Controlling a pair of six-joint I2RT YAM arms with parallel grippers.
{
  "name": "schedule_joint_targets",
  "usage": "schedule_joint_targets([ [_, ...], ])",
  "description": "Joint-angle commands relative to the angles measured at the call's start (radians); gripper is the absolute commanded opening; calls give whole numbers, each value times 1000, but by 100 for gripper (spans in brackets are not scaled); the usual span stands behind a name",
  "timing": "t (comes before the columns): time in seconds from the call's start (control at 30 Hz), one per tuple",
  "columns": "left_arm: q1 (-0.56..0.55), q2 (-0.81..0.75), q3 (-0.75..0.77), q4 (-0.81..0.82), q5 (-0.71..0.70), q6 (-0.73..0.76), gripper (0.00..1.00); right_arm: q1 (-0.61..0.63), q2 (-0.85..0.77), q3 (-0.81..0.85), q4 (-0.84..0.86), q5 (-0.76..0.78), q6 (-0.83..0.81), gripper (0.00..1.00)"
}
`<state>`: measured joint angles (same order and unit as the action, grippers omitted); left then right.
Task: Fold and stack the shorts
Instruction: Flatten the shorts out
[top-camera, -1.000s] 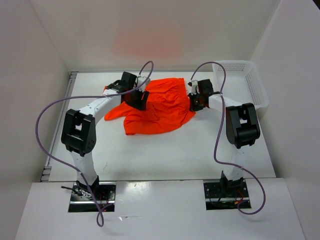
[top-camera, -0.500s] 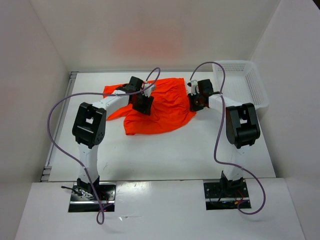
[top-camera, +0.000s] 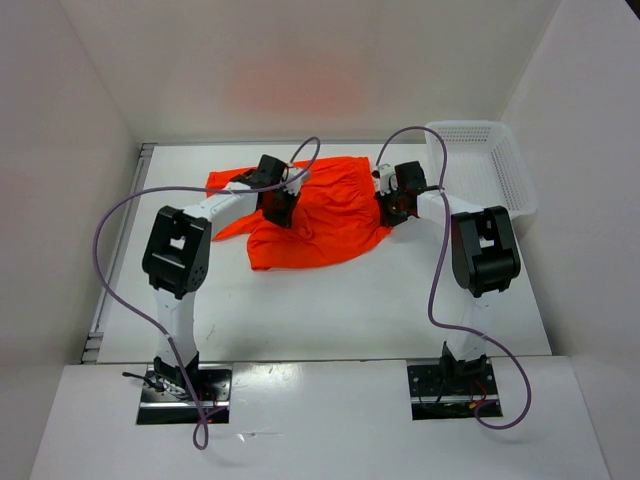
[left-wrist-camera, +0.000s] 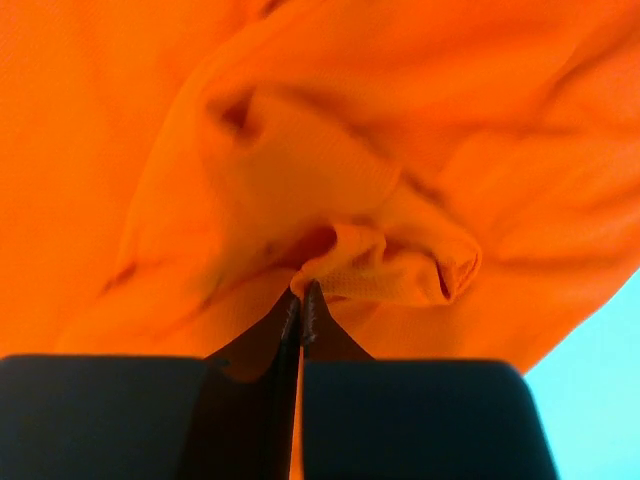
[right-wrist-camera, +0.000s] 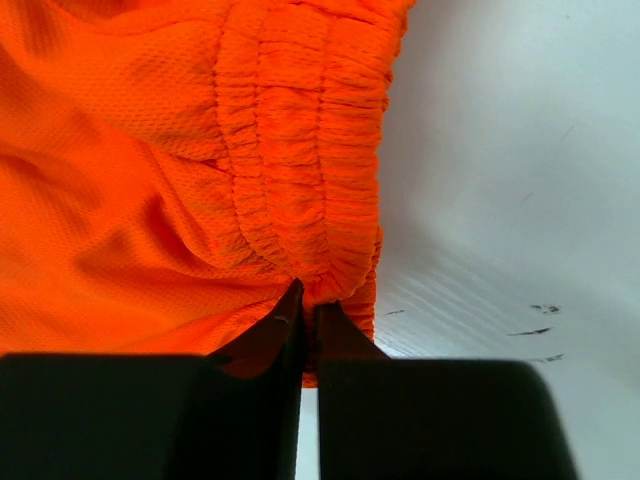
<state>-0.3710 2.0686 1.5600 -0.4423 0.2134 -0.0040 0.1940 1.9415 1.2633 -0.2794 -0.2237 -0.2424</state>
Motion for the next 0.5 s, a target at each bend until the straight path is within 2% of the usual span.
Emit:
schedule_joint_targets([
  [0.0,13,-140,-55,-27,-115,4,0,9,2,-27,-12,7,-35,0],
  [0.1,59,-246,-120,-47,-215,4,0,9,2,-27,-12,-18,-47,0],
  [0.27,133,-280,-129,-4,-364,4,0,9,2,-18,-21,-19,-60,0],
  [0.33,133,-249,-120,19,-375,4,6,18,2,-8,-21,-29,-71,0],
  [0.37,142,-231,-120,19,-375,4,18,28,2,-8,-21,-29,-80,0],
  [0.4,142,-222,-107,31,-362,4,23,39,2,-8,-30,-38,-80,0],
  [0.47,142,-197,-83,43,-376,4,29,48,2,1,-30,-39,-80,0],
])
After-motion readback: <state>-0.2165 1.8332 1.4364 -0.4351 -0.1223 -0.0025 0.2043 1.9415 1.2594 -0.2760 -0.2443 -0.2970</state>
